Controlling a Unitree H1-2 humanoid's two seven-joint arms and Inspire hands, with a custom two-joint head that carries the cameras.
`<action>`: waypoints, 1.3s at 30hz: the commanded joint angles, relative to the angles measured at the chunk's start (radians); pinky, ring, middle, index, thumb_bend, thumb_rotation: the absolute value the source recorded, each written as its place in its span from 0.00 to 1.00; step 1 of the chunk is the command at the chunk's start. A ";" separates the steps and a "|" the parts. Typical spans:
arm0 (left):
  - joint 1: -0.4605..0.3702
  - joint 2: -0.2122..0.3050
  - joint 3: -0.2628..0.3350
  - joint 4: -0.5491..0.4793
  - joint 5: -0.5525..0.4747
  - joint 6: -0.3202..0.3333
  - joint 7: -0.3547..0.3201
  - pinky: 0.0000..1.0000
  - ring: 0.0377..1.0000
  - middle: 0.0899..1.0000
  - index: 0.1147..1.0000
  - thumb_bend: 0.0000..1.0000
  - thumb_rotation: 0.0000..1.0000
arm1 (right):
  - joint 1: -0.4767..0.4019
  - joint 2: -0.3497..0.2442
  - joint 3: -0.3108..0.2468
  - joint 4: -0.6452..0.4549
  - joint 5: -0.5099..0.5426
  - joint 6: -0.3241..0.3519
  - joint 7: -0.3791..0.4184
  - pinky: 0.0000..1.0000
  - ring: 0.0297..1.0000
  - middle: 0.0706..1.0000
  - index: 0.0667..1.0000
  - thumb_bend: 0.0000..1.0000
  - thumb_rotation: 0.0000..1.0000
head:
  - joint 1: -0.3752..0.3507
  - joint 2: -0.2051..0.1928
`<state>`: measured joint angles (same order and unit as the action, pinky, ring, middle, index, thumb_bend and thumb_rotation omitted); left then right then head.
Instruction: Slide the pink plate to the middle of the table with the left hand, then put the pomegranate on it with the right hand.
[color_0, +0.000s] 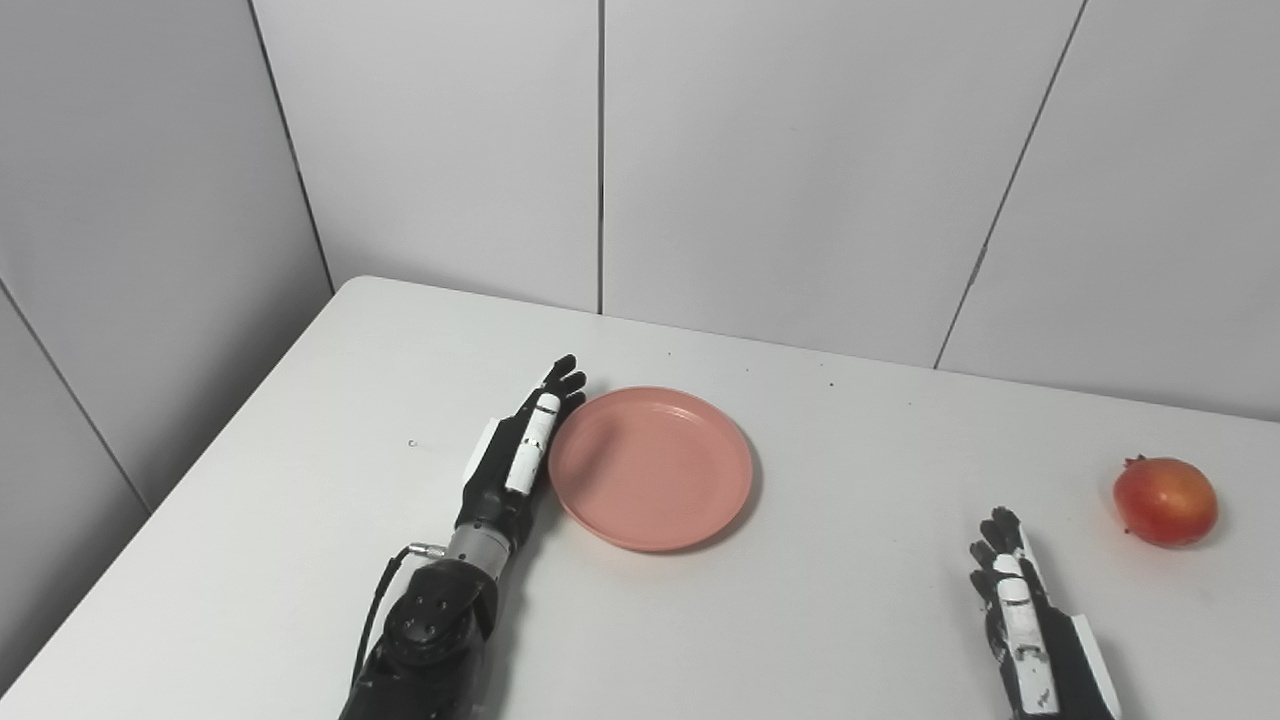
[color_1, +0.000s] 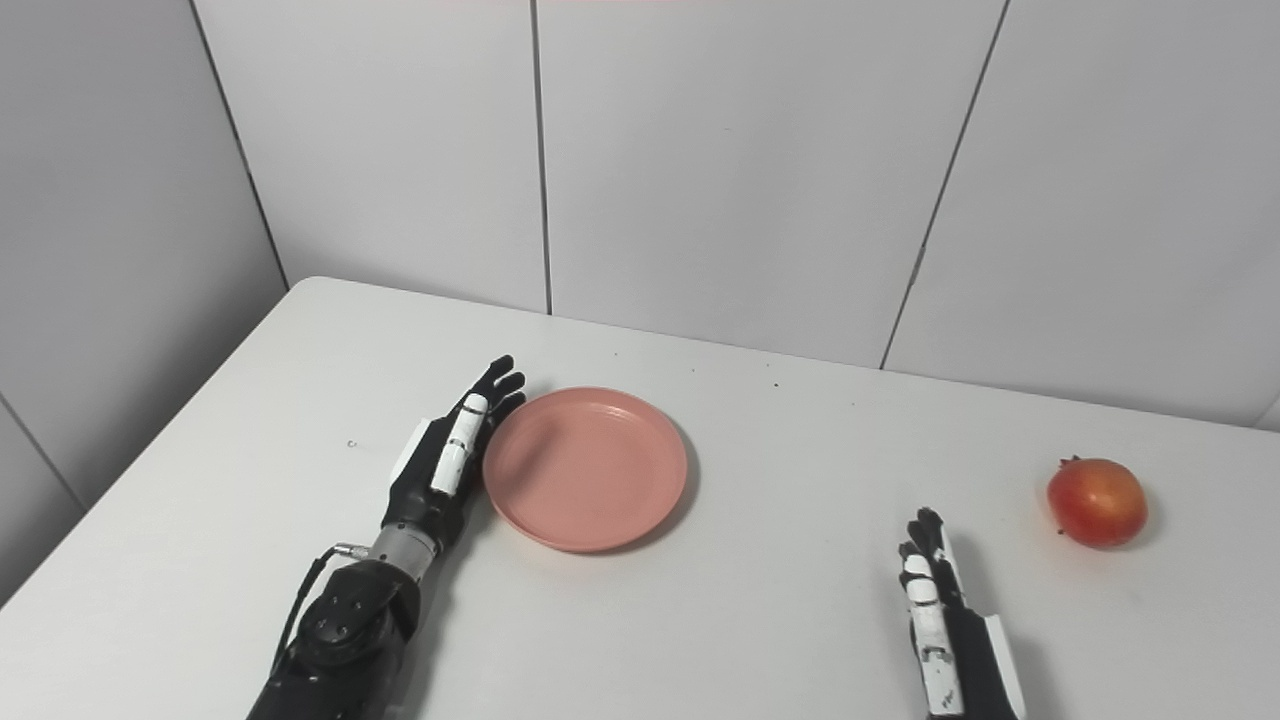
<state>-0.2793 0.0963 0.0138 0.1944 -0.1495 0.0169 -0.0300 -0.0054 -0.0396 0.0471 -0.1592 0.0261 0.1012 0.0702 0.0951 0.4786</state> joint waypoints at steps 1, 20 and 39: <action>-0.005 -0.021 -0.033 -0.021 0.002 0.026 -0.044 0.95 0.94 0.93 0.92 0.42 1.00 | -0.015 0.009 0.010 -0.014 0.001 -0.027 0.006 1.00 0.99 1.00 1.00 0.27 1.00 | -0.003 0.003; 0.009 -0.051 -0.091 -0.061 -0.007 0.056 -0.083 0.97 0.94 0.94 0.93 0.43 1.00 | -0.021 0.026 0.019 -0.022 -0.017 -0.015 -0.003 0.99 0.99 1.00 1.00 0.28 1.00 | -0.059 0.038; 0.063 -0.096 -0.172 -0.137 0.018 0.110 -0.100 0.97 0.94 0.95 0.93 0.44 1.00 | -0.026 0.044 0.027 -0.038 -0.035 0.002 -0.019 0.99 0.98 0.99 1.00 0.29 1.00 | -0.095 0.068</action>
<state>-0.2185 0.0164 -0.1359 0.0790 -0.1293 0.1040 -0.0949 -0.0092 0.0009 0.0716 -0.1603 -0.0009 0.1043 0.0515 0.0031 0.5430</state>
